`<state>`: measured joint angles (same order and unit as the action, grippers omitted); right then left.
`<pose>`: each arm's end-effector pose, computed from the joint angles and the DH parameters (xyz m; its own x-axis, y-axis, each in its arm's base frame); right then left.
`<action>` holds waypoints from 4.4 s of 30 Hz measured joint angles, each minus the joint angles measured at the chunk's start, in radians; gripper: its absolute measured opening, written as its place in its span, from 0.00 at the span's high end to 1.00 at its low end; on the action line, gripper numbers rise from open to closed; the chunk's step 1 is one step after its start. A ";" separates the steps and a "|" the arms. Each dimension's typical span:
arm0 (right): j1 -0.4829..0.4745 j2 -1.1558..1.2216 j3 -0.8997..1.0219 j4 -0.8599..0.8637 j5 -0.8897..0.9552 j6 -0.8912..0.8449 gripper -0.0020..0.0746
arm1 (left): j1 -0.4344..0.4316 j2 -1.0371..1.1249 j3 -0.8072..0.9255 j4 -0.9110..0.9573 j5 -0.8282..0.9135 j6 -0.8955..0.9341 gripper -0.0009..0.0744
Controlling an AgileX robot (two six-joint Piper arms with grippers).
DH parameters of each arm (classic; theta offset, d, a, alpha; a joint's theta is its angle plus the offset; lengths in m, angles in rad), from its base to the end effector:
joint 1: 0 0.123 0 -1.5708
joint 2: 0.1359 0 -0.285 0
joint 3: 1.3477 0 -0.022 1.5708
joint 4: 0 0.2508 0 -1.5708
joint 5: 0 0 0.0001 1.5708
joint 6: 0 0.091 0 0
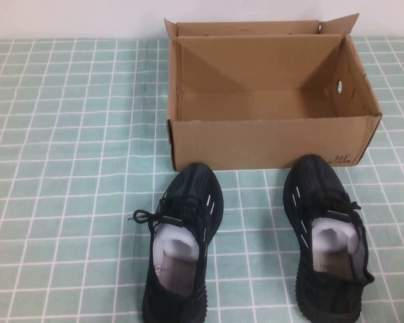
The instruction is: Put shoes into padded shoe box
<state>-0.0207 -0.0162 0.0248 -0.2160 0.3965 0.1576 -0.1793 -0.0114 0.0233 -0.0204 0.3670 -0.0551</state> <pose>0.0515 -0.0086 0.1709 -0.3085 -0.0356 -0.9506 0.0865 0.9941 -0.0653 0.0518 -0.0101 0.1729 -0.2959 -0.0217 -0.9550 0.1638 0.9838 -0.0730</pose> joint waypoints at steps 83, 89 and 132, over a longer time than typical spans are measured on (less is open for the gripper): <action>0.000 0.595 -0.927 -0.092 0.168 0.306 0.99 | 0.000 0.000 0.003 0.045 -0.015 0.000 0.99; 0.000 0.653 -0.927 0.177 0.241 0.005 0.99 | 0.000 0.000 0.003 0.045 -0.015 0.000 0.99; 0.568 1.491 -1.026 0.078 0.392 -0.595 0.86 | 0.000 0.000 0.003 0.045 -0.015 0.000 0.99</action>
<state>0.5477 1.4750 -1.0008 -0.1377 0.7884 -0.4369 -0.1793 -0.0114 0.0262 0.0243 0.3516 -0.0551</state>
